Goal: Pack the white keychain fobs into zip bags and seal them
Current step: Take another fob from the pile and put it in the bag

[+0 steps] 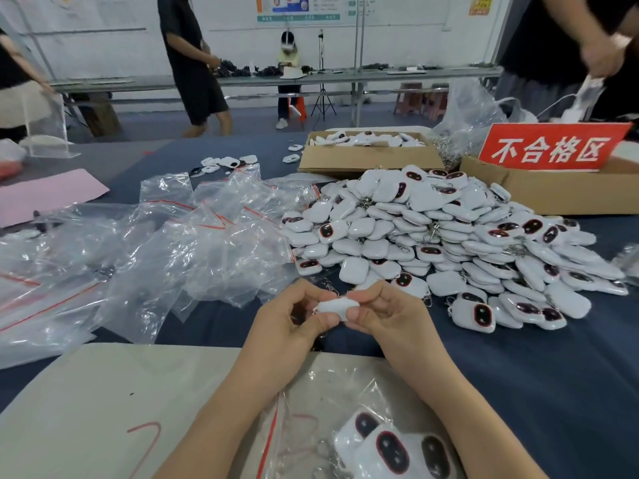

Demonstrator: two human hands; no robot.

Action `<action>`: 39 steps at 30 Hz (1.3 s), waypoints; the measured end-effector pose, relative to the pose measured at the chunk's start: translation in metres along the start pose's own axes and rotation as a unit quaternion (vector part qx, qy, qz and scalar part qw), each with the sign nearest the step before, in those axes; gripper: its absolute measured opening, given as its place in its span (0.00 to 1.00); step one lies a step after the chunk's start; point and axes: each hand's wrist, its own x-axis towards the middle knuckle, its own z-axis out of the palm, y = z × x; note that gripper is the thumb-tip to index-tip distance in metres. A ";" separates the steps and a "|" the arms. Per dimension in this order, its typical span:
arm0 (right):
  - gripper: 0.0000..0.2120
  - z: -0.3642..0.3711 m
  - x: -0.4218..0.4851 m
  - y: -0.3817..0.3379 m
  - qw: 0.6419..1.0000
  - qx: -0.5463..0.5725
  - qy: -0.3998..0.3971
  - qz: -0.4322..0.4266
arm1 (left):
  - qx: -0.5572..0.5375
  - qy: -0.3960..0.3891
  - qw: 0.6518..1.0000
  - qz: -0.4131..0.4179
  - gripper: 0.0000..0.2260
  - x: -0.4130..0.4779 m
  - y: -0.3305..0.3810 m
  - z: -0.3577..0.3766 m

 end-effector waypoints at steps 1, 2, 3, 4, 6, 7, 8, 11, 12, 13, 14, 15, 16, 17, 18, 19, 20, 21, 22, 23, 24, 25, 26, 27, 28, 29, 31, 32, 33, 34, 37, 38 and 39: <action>0.20 0.000 0.000 0.001 1.000 -0.001 -0.004 -0.003 | -0.003 0.002 1.000 -0.002 0.12 0.000 0.000 0.000; 0.20 -0.001 0.000 0.000 1.000 0.001 -0.009 -0.006 | -0.009 0.003 1.000 -0.001 0.12 0.000 0.001 -0.001; 0.19 0.000 -0.002 -0.002 1.000 0.003 -0.012 -0.010 | -0.012 0.001 1.000 0.000 0.13 -0.001 0.004 -0.001; 0.18 0.000 -0.001 -0.003 1.000 0.001 -0.013 -0.016 | -0.012 -0.002 1.000 0.003 0.13 -0.001 0.005 -0.001; 0.16 -0.002 -0.001 -0.001 1.000 -0.001 -0.009 -0.022 | -0.007 -0.002 1.000 0.005 0.14 -0.001 0.004 -0.001; 0.15 -0.002 -0.001 -0.001 1.000 0.002 -0.009 -0.022 | -0.009 0.000 1.000 0.005 0.15 -0.001 0.004 -0.001; 0.16 -0.002 -0.001 -0.002 1.000 0.003 -0.008 -0.022 | -0.011 0.001 1.000 0.003 0.15 -0.002 0.006 -0.001; 0.17 -0.003 -0.001 -0.001 1.000 -0.008 -0.008 -0.028 | -0.006 -0.004 1.000 -0.001 0.14 0.000 0.005 -0.001; 0.16 -0.003 -0.001 -0.001 0.999 -0.008 -0.008 -0.032 | -0.010 -0.004 1.000 -0.002 0.14 0.000 0.004 -0.002; 0.16 -0.003 -0.001 -0.002 0.999 -0.007 -0.006 -0.037 | -0.015 -0.003 1.000 -0.003 0.14 0.000 0.005 -0.002; 0.14 -0.002 -0.002 -0.004 0.999 -0.008 -0.004 -0.041 | -0.017 -0.002 1.000 -0.003 0.14 -0.001 0.005 -0.002; 0.13 -0.002 -0.002 -0.005 0.999 -0.010 -0.004 -0.043 | -0.015 -0.002 1.000 -0.002 0.14 0.000 0.005 -0.002; 0.13 -0.002 -0.002 -0.005 0.999 -0.013 -0.004 -0.043 | -0.011 -0.001 1.000 0.000 0.14 0.000 0.003 -0.002; 0.13 -0.001 -0.002 -0.004 0.999 -0.016 -0.005 -0.042 | -0.007 -0.001 1.000 0.002 0.14 0.000 0.002 -0.002; 0.15 -0.001 -0.001 -0.003 0.999 -0.019 -0.003 -0.041 | -0.006 0.000 1.000 0.002 0.14 0.001 0.002 -0.002; 0.17 -0.001 -0.001 -0.004 0.999 -0.022 -0.002 -0.041 | -0.005 0.000 1.000 0.001 0.14 0.001 0.002 -0.002; 0.17 -0.001 -0.001 -0.005 0.999 -0.026 -0.001 -0.042 | -0.006 0.000 1.000 0.001 0.14 0.002 0.002 -0.002; 0.17 -0.001 -0.001 -0.005 0.999 -0.030 -0.001 -0.044 | -0.007 0.001 1.000 0.002 0.14 0.002 0.001 -0.002; 0.16 0.000 -0.001 -0.005 0.998 -0.032 -0.001 -0.045 | -0.007 0.001 1.000 0.004 0.14 0.002 0.001 -0.002; 0.14 0.000 0.000 -0.005 0.999 -0.027 0.000 -0.043 | -0.006 0.001 1.000 0.007 0.13 0.002 0.000 -0.002; 0.12 0.000 0.000 -0.004 0.999 -0.017 0.003 -0.038 | -0.004 0.001 1.000 0.013 0.13 0.001 0.001 -0.002; 0.11 0.001 0.000 -0.004 1.000 -0.004 0.007 -0.027 | -0.001 0.000 1.000 0.019 0.12 0.001 0.000 -0.002; 0.12 0.001 0.001 -0.003 1.000 0.011 0.011 -0.015 | 0.001 0.001 1.000 0.024 0.12 0.001 0.000 -0.002; 0.12 0.001 0.001 -0.003 1.000 0.023 0.011 -0.003 | 0.002 0.004 1.000 0.026 0.12 0.001 0.000 -0.002; 0.12 0.001 0.000 -0.003 1.000 0.028 0.009 0.004 | 0.000 0.007 1.000 0.024 0.12 0.001 -0.001 -0.002; 0.12 0.000 0.000 -0.004 1.000 0.028 0.005 0.006 | -0.002 0.010 1.000 0.022 0.12 0.001 -0.001 -0.003; 0.13 0.000 -0.001 -0.006 1.000 0.023 -0.005 0.004 | -0.005 0.014 1.000 0.019 0.11 0.001 -0.001 -0.003; 0.13 0.000 -0.001 -0.006 1.000 0.019 -0.013 0.004 | -0.008 0.014 1.000 0.019 0.11 0.001 -0.001 -0.002; 0.14 0.000 -0.001 -0.006 1.000 0.016 -0.025 0.006 | -0.013 0.012 1.000 0.017 0.10 0.001 -0.002 -0.002; 0.15 0.000 -0.001 -0.005 0.999 0.012 -0.039 0.006 | -0.019 0.012 1.000 0.014 0.09 0.001 -0.002 -0.001; 0.18 0.001 -0.001 -0.006 0.997 -0.015 -0.073 -0.009 | -0.021 0.015 1.000 0.009 0.08 0.002 -0.001 0.001; 0.18 0.001 -0.001 -0.005 0.997 -0.023 -0.072 -0.015 | -0.023 0.019 1.000 0.008 0.08 0.002 -0.001 0.002; 0.18 0.001 -0.001 -0.005 0.997 -0.024 -0.065 -0.016 | -0.025 0.025 0.999 0.010 0.06 0.001 -0.001 0.002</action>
